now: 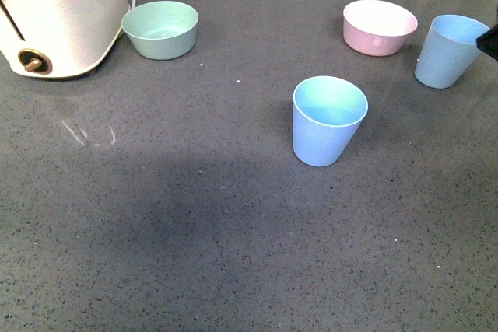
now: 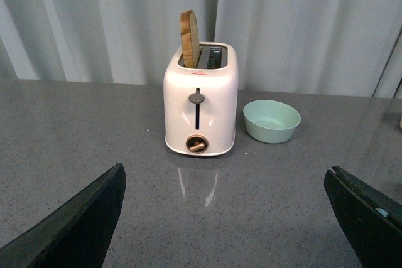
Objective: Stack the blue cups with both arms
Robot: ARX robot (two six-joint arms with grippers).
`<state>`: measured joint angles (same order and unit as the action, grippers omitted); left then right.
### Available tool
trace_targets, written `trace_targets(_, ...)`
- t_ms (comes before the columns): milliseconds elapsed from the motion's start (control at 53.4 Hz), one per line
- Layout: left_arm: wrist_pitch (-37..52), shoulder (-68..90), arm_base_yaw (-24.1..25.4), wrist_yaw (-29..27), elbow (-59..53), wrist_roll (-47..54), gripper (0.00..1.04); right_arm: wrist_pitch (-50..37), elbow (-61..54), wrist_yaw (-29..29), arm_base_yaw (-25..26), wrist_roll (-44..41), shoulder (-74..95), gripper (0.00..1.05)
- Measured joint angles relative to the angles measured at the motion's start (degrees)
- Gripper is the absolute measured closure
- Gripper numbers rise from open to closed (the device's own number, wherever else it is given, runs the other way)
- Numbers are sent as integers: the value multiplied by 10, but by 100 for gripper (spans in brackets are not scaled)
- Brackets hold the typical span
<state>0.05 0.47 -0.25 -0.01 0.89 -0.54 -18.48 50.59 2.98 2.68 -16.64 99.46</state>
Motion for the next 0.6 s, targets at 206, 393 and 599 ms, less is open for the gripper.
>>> trace_targets(206,0,0,0,0,0,0,9,31,106,-24,-29,-33,101,9)
trace_targets(393,0,0,0,0,0,0,9,53,162,-31,-47,-37,156,9)
trace_targets(599,0,0,0,0,0,0,9,69,199,-35,-57,-37,184,9)
